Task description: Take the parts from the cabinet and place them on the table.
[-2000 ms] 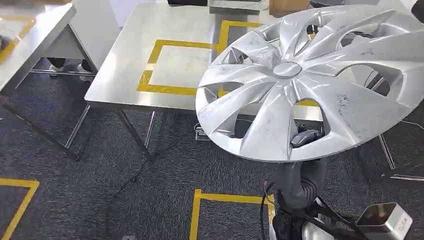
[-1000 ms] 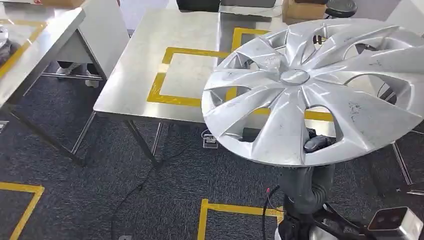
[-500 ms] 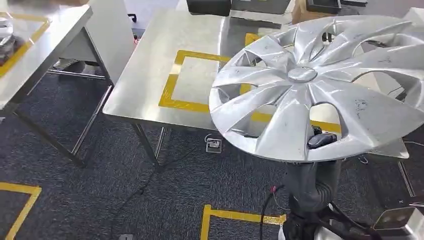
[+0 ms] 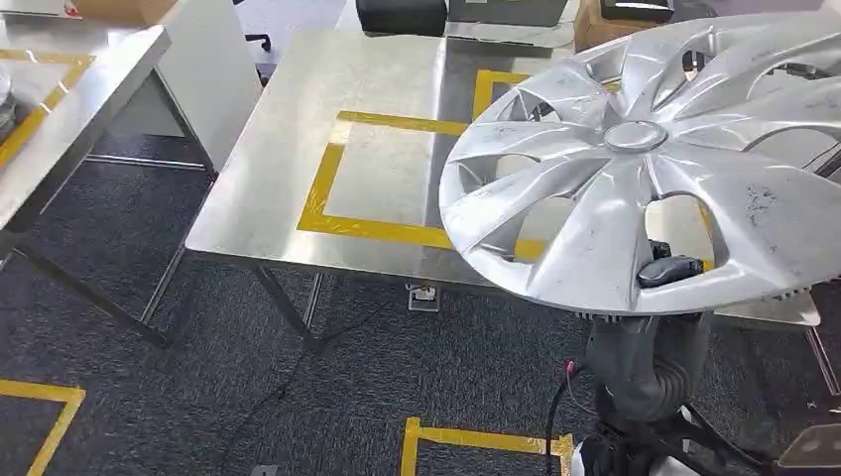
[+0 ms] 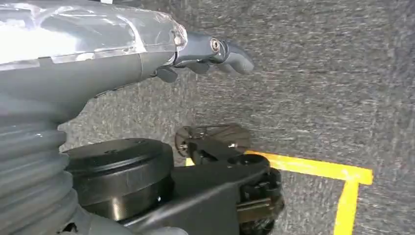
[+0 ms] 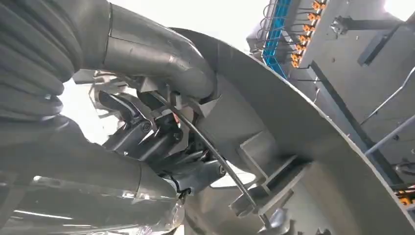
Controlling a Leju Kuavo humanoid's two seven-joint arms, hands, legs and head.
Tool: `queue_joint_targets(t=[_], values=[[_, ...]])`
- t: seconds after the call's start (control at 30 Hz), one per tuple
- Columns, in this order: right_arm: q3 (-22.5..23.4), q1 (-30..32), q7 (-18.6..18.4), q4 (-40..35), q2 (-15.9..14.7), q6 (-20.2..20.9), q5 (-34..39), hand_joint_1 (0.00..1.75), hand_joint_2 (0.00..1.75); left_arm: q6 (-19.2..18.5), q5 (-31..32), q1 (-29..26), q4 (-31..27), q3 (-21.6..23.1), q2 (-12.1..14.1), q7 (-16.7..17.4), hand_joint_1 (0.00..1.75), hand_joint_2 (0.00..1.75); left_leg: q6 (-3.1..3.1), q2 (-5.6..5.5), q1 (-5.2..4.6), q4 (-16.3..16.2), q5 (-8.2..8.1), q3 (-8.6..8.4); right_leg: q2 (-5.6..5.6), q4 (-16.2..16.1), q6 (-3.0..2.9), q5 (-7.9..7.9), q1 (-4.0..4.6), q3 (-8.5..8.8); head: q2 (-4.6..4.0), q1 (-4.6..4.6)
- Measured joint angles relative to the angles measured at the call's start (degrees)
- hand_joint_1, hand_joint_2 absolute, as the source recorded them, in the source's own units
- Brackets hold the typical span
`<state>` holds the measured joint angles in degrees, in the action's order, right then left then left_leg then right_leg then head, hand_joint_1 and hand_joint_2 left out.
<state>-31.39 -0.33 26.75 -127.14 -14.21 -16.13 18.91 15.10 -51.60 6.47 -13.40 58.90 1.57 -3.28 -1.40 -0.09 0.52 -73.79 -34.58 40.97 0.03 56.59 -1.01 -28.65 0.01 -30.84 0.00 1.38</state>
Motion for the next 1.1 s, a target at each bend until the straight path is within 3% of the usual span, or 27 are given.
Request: queue_joint_targets(t=[0.07, 0.1, 0.13, 0.17, 0.2, 0.3, 0.33, 0.4, 0.43, 0.47, 0.5, 0.53, 0.6, 0.63, 0.67, 0.7, 0.73, 0.9, 0.93, 0.97, 1.0, 1.03, 1.1], values=[[0.0, -0.1, 0.0, 0.0, -0.2, 0.0, 0.6, 1.75, 1.75, 0.0, -0.1, 0.0, 0.0, 0.0, 0.0, -0.5, 0.0, 1.75, -0.11, 0.11, 0.12, 8.0, 6.41, -3.01, 0.03, 0.4, 0.52, -1.16, -0.19, 1.32, 0.0, -0.33], [0.0, -0.2, 0.0, -0.1, -0.3, 0.0, 0.9, 1.75, 1.75, 0.0, -0.2, 0.0, 0.0, 0.0, 0.0, -0.6, 0.0, 1.75, -0.04, 0.2, 0.14, 11.5, 7.89, -4.43, 0.02, 0.7, 0.9, -1.9, -0.3, 1.92, 0.0, -0.48], [0.1, -0.4, 0.1, -0.2, -0.4, 0.0, 1.1, 1.75, 1.75, 0.0, -0.3, 0.0, 0.0, 0.0, -0.2, -0.6, 0.0, 1.75, 0.09, 0.21, -0.08, 11.4, 7.12, -4.94, 0.19, 1.1, 1.4, -2.39, 0.12, 1.64, 0.0, -0.88], [0.1, -0.6, 0.1, -0.3, -0.6, 0.0, 1.4, 1.75, 1.75, 0.0, -0.4, 0.2, 0.0, 0.0, -0.2, -0.7, 0.0, 1.75, 0.9, 0.2, -0.06, 13.0, 5.82, -5.59, 0.27, 1.4, 1.59, -2.62, 0.05, 1.35, 0.0, -1.02], [0.1, -0.8, 0.2, -0.5, -0.7, 0.0, 1.6, 1.75, 1.75, 0.0, -0.4, 0.1, 0.0, 0.0, -0.2, -0.7, 0.0, 1.75, 1.21, 0.19, -0.17, 12.8, 5.83, -5.41, 0.26, 1.4, 1.64, -2.63, 0.01, 1.4, 0.0, -0.58], [0.1, -0.7, 0.2, -0.5, -0.9, 0.0, 1.8, 1.75, 1.75, 0.0, -0.5, -0.2, 0.0, 0.0, -0.3, -0.8, 0.0, 1.75, 2.22, 0.16, 0.18, 12.9, 5.19, -6.08, 0.21, 2.1, 2.32, -3.73, -0.05, 1.44, 0.0, -0.57], [0.1, -0.8, 0.2, -0.6, -0.9, 0.0, 1.8, 1.75, 1.75, 0.0, -0.5, -0.1, 0.0, 0.0, -0.4, -0.8, 0.0, 1.75, 2.6, 0.28, 0.19, 12.9, 4.92, -6.45, 0.19, 4.7, 2.7, -4.72, -0.16, 0.31, 0.0, -0.22], [0.0, -0.9, 0.2, -0.6, -1.1, 0.1, 1.7, 1.75, 1.75, 0.0, -0.5, 0.0, 0.0, 0.0, -0.5, -0.6, 0.0, 1.75, 2.8, 0.53, 0.08, 12.9, 4.28, -7.09, 0.17, 14.0, 3.25, -8.09, -0.39, -5.05, 0.0, 0.55], [0.0, -0.9, 0.2, -0.6, -1.1, 0.1, 1.7, 1.75, 1.75, 0.0, -0.5, 0.0, 0.0, 0.0, -0.5, -0.5, 0.0, 1.75, 2.9, 0.66, -0.01, 12.9, 3.91, -7.45, 0.17, 17.8, 3.31, -8.75, -0.39, -7.65, 0.0, 0.74], [0.0, -0.9, 0.2, -0.6, -1.1, 0.2, 1.7, 1.75, 1.75, 0.0, -0.5, -0.1, 0.0, 0.0, -0.5, -0.2, 0.0, 1.75, 2.89, 0.73, -0.08, 12.9, 3.54, -7.89, 0.17, 19.7, 3.23, -8.38, -0.38, -9.42, 0.0, 1.03], [0.0, -0.8, 0.2, -0.6, -1.1, 0.2, 1.7, 1.75, 1.75, 0.0, -0.5, -0.1, 0.0, 0.0, -0.5, 0.1, 0.0, 1.75, 2.89, 0.73, -0.2, 12.9, 3.08, -8.55, 0.17, 18.8, 2.91, -6.11, -0.36, -9.83, 0.0, 1.22], [0.0, -0.8, 0.2, -0.6, -1.1, 0.2, 1.7, 1.75, 1.75, 0.0, -0.5, -0.1, 0.0, 0.0, -0.5, 0.2, 0.0, 1.75, 2.86, 0.7, -0.35, 12.9, 2.62, -9.24, 0.19, 15.8, 2.42, -3.03, -0.28, -9.19, 0.0, 1.31], [0.1, -0.8, 0.4, -0.6, -1.2, 0.2, 1.8, 1.75, 1.75, 0.0, -0.6, 0.0, 0.0, 0.0, -0.5, 0.7, 0.0, 1.75, 2.8, 0.61, -0.65, 13.0, 1.67, -10.71, 0.31, 6.1, 0.78, 3.61, 0.36, -6.5, 0.0, 1.64], [0.1, -0.8, 0.5, -0.6, -1.3, 0.2, 1.9, 1.75, 1.75, -0.1, -0.6, 0.0, 0.0, 0.0, -0.6, 0.7, 0.0, 1.75, 2.68, 0.66, -0.51, 13.4, 1.47, -10.52, 0.29, 6.1, 0.02, 2.56, 0.55, -5.83, 0.0, 1.11], [0.1, -0.7, 0.7, -0.7, -1.3, 0.2, 1.9, 1.75, 1.75, 0.0, -0.7, 0.2, 0.0, 0.0, -0.5, 0.7, 0.0, 1.75, 2.4, 0.36, -0.45, 13.4, 1.39, -10.71, 0.21, 4.8, -0.27, 2.88, 0.88, -5.48, 0.0, 0.87], [0.1, -0.8, 0.8, -0.8, -1.4, 0.2, 2.0, 1.75, 1.75, 0.0, -0.8, 0.2, 0.0, 0.0, -0.6, 0.7, 0.0, 1.75, 1.98, 0.36, -0.2, 13.7, 1.48, -10.61, 0.15, 4.2, -0.63, 2.21, 1.15, -5.08, 0.0, 1.7], [0.1, -0.7, 0.9, -0.8, -1.4, 0.2, 2.0, 1.75, 1.75, -0.1, -0.8, 0.2, 0.0, 0.0, -0.6, 0.7, 0.0, 1.75, 1.84, 0.39, -0.13, 14.1, 1.49, -10.6, 0.14, 3.8, -0.85, 1.86, 1.23, -4.98, 0.0, 1.75], [0.1, -0.7, 0.9, -0.8, -1.4, 0.2, 2.0, 1.75, 1.75, -0.1, -0.8, 0.2, 0.0, 0.0, -0.6, 0.6, 0.0, 1.75, 1.65, 0.42, -0.15, 14.3, 1.52, -10.68, 0.15, 3.5, -1.02, 1.76, 1.26, -4.84, 0.0, 1.75], [0.1, -0.7, 0.9, -0.9, -1.4, 0.3, 2.1, 1.75, 1.75, -0.1, -0.9, 0.3, 0.0, 0.0, -0.6, 0.3, 0.0, 1.75, 1.24, 0.41, -0.36, 14.4, 0.91, -11.24, -0.34, 0.6, -0.58, 1.89, 0.28, -2.73, 0.0, 2.08], [0.1, -1.0, 1.0, -0.9, -1.4, 0.5, 2.1, 1.75, 1.75, -0.1, -0.9, 0.3, 0.0, 0.0, -0.5, -0.2, 0.0, 1.75, 0.35, -0.22, -0.18, 1.1, -3.75, -3.1, -0.41, -0.6, -0.49, 1.16, 0.15, -1.05, 0.0, 0.7], [0.1, -1.0, 1.0, -0.9, -1.4, 0.5, 2.1, 1.75, 1.75, -0.1, -0.9, 0.1, 0.0, 0.0, -0.5, -0.3, 0.0, 1.75, 0.14, -0.19, 0.01, -1.3, -3.55, -0.95, -0.36, -0.5, -0.4, 0.69, 0.15, -0.56, 0.0, 0.48], [0.1, -1.0, 1.0, -0.9, -1.4, 0.5, 2.1, 1.75, 1.75, -0.1, -1.0, 0.0, 0.0, 0.0, -0.5, -0.3, 0.0, 1.75, -0.07, -0.12, 0.09, -0.9, -1.78, -0.23, -0.28, -0.4, -0.23, 0.19, 0.06, -0.01, 0.0, 0.44], [0.0, -0.9, 1.0, -0.8, -1.4, 0.5, 2.1, 1.75, 1.75, -0.1, -1.0, 0.0, 0.0, 0.0, -0.5, -0.4, 0.0, 1.75, -0.46, 0.07, 0.27, 5.5, 4.94, -1.79, -0.16, 0.2, 0.34, -1.17, -0.21, 1.31, 0.0, 0.2]])
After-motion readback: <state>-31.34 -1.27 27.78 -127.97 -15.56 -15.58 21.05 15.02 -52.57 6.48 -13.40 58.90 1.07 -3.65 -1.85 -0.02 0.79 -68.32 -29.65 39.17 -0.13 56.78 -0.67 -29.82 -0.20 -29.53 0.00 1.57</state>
